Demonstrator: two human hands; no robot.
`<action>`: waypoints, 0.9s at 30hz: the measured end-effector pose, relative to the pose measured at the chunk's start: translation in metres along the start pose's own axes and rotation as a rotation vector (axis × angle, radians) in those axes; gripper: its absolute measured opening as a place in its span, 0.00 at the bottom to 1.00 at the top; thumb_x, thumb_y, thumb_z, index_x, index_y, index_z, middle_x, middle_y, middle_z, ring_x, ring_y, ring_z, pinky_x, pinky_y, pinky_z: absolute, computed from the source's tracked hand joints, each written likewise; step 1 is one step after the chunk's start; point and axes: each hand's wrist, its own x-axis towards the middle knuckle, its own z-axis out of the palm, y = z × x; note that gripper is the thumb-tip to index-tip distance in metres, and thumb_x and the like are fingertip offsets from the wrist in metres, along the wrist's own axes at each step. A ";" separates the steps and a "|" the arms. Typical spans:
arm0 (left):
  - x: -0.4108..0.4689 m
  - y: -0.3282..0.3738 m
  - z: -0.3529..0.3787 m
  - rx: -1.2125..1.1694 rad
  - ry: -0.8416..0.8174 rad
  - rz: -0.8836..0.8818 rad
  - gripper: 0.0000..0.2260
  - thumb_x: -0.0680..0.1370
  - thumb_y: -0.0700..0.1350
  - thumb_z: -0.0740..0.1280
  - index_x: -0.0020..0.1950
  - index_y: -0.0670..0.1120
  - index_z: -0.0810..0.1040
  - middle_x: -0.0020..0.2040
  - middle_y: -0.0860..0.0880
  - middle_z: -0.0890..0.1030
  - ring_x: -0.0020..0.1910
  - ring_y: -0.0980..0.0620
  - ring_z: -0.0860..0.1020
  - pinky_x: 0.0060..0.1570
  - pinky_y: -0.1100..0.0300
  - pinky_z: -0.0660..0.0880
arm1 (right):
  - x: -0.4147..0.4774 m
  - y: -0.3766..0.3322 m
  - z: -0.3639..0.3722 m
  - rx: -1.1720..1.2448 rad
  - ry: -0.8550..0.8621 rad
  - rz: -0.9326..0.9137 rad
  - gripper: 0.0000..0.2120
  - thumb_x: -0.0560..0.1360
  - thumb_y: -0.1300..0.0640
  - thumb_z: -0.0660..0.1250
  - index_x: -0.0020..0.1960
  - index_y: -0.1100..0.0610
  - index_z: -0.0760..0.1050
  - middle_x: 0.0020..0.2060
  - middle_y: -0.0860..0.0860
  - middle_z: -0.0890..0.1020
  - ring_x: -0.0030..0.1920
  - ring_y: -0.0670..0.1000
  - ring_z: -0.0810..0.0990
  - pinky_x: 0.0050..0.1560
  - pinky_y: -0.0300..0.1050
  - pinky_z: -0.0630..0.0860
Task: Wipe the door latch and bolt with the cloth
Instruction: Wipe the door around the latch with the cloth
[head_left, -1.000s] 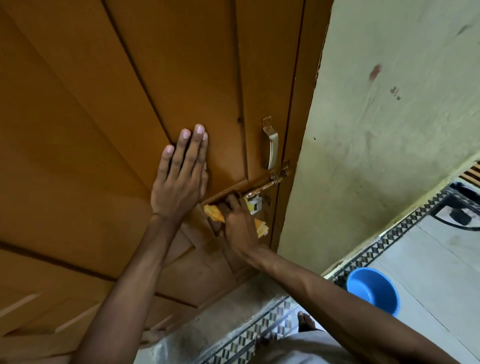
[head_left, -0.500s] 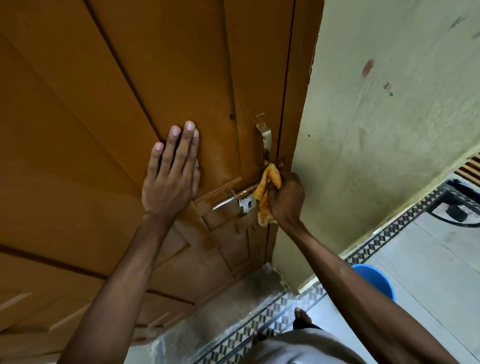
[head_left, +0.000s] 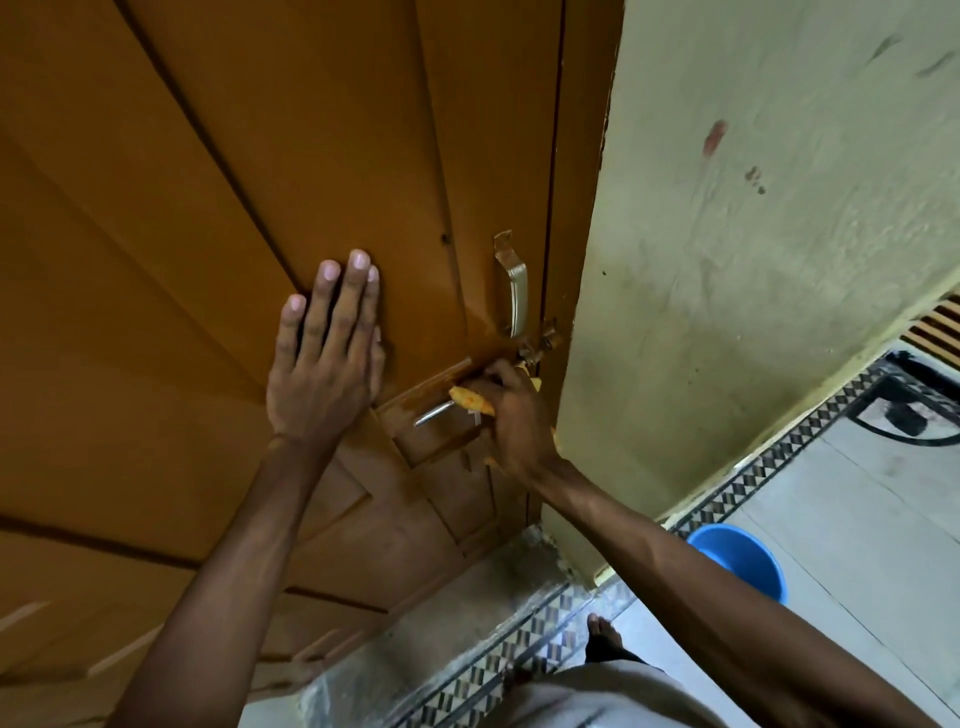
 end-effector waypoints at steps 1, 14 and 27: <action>0.000 0.000 0.000 0.001 0.000 -0.003 0.28 0.82 0.52 0.60 0.80 0.43 0.60 0.79 0.47 0.58 0.80 0.48 0.50 0.76 0.51 0.52 | 0.002 0.003 -0.007 -0.048 -0.017 -0.020 0.20 0.67 0.63 0.70 0.58 0.53 0.79 0.56 0.51 0.79 0.55 0.53 0.77 0.53 0.47 0.79; -0.001 0.001 0.001 0.014 -0.003 -0.001 0.29 0.81 0.52 0.60 0.80 0.43 0.60 0.79 0.47 0.59 0.80 0.48 0.50 0.77 0.51 0.51 | 0.010 0.030 -0.012 -0.058 0.306 0.234 0.14 0.76 0.53 0.66 0.59 0.58 0.77 0.56 0.56 0.80 0.51 0.55 0.81 0.51 0.49 0.80; -0.001 0.001 0.000 -0.006 -0.001 -0.012 0.29 0.81 0.51 0.61 0.80 0.43 0.60 0.79 0.47 0.59 0.79 0.49 0.54 0.76 0.51 0.54 | -0.017 0.027 0.008 0.279 0.204 0.588 0.03 0.74 0.52 0.71 0.45 0.50 0.79 0.38 0.47 0.83 0.39 0.48 0.82 0.38 0.43 0.78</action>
